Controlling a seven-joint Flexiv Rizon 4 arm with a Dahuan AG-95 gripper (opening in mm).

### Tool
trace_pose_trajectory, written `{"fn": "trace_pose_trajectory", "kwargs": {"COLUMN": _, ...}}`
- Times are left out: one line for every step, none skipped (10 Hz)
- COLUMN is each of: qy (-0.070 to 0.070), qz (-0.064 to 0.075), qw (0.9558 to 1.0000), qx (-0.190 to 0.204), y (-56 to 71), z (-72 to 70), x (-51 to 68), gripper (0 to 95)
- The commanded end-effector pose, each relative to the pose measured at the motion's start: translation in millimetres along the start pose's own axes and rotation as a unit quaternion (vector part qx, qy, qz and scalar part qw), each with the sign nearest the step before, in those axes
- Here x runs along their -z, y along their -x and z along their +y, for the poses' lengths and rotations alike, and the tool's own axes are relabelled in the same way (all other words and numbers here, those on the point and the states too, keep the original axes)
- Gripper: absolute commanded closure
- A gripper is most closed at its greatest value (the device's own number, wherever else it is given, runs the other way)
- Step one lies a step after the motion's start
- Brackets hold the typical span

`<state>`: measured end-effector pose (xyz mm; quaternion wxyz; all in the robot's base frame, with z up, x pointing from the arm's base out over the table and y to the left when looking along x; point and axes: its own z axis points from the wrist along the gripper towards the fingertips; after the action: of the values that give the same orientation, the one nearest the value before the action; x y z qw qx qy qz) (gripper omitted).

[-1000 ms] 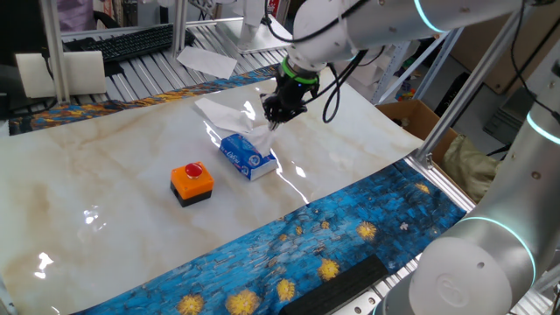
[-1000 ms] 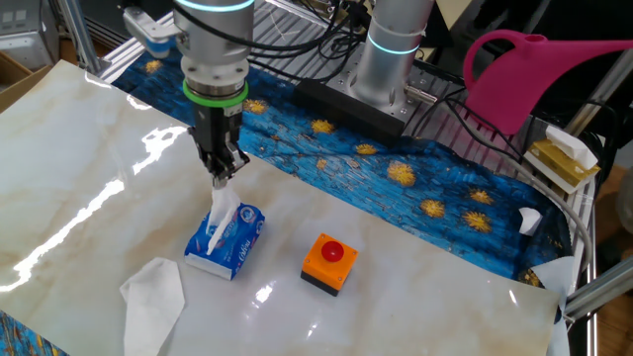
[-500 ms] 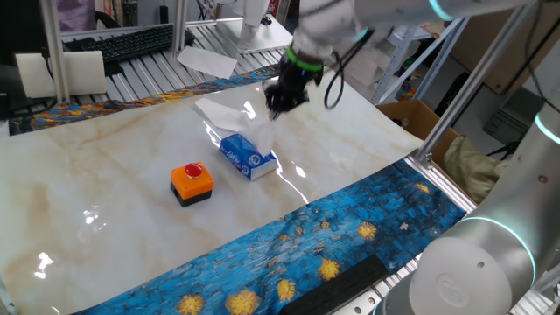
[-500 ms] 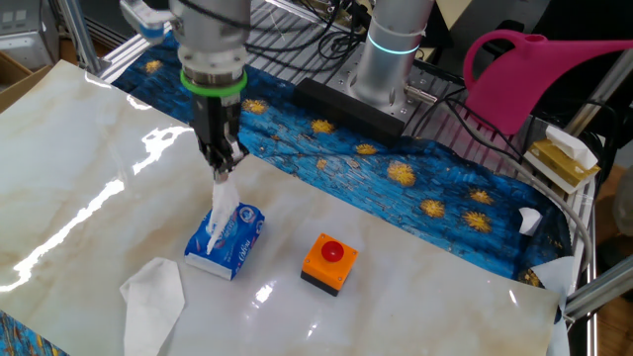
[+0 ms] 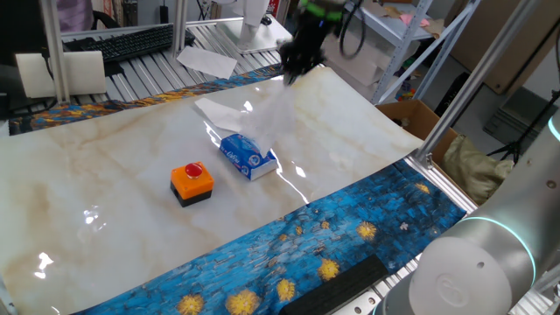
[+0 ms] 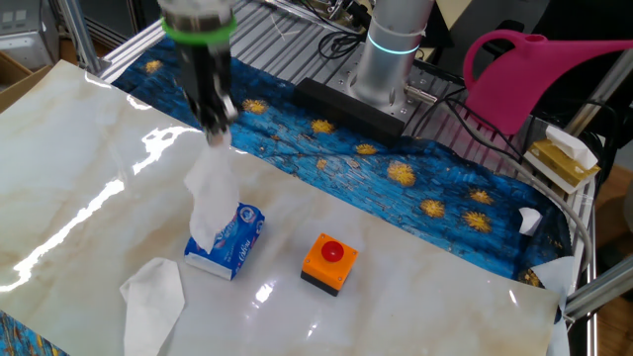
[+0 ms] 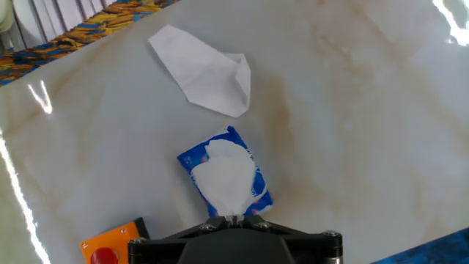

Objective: Pull out a napkin

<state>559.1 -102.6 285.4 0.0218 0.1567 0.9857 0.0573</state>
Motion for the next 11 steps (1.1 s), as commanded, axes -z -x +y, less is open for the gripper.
{"fn": "trace_pose_trajectory", "kwargs": {"qy": -0.003, "qz": 0.017, "qw": 0.9998, "qx": 0.008, "y": 16.8, "z": -6.9, "x": 40.8, "gripper": 95.0}}
{"fn": "trace_pose_trajectory", "kwargs": {"qy": -0.004, "qz": 0.018, "qw": 0.9998, "qx": 0.011, "y": 24.9, "z": -8.8, "x": 45.4, "gripper": 95.0}}
{"fn": "trace_pose_trajectory", "kwargs": {"qy": -0.016, "qz": 0.016, "qw": 0.9994, "qx": 0.025, "y": 41.1, "z": -10.1, "x": 49.6, "gripper": 95.0}}
{"fn": "trace_pose_trajectory", "kwargs": {"qy": -0.031, "qz": 0.011, "qw": 0.9989, "qx": 0.032, "y": 56.3, "z": -9.8, "x": 49.5, "gripper": 95.0}}
{"fn": "trace_pose_trajectory", "kwargs": {"qy": -0.037, "qz": 0.009, "qw": 0.9986, "qx": 0.036, "y": 62.6, "z": -9.8, "x": 49.2, "gripper": 95.0}}
{"fn": "trace_pose_trajectory", "kwargs": {"qy": -0.037, "qz": 0.011, "qw": 0.9985, "qx": 0.038, "y": 85.0, "z": -10.6, "x": 46.5, "gripper": 95.0}}
{"fn": "trace_pose_trajectory", "kwargs": {"qy": -0.037, "qz": 0.011, "qw": 0.9986, "qx": 0.035, "y": 91.6, "z": -10.9, "x": 45.0, "gripper": 95.0}}
{"fn": "trace_pose_trajectory", "kwargs": {"qy": -0.038, "qz": 0.010, "qw": 0.9988, "qx": 0.028, "y": 97.6, "z": -10.6, "x": 42.6, "gripper": 95.0}}
{"fn": "trace_pose_trajectory", "kwargs": {"qy": -0.038, "qz": 0.010, "qw": 0.9990, "qx": 0.022, "y": 102.8, "z": -10.0, "x": 39.5, "gripper": 95.0}}
{"fn": "trace_pose_trajectory", "kwargs": {"qy": -0.038, "qz": 0.011, "qw": 0.9991, "qx": 0.016, "y": 105.3, "z": -8.5, "x": 35.9, "gripper": 95.0}}
{"fn": "trace_pose_trajectory", "kwargs": {"qy": -0.039, "qz": 0.008, "qw": 0.9992, "qx": 0.004, "y": 106.6, "z": -7.1, "x": 33.0, "gripper": 95.0}}
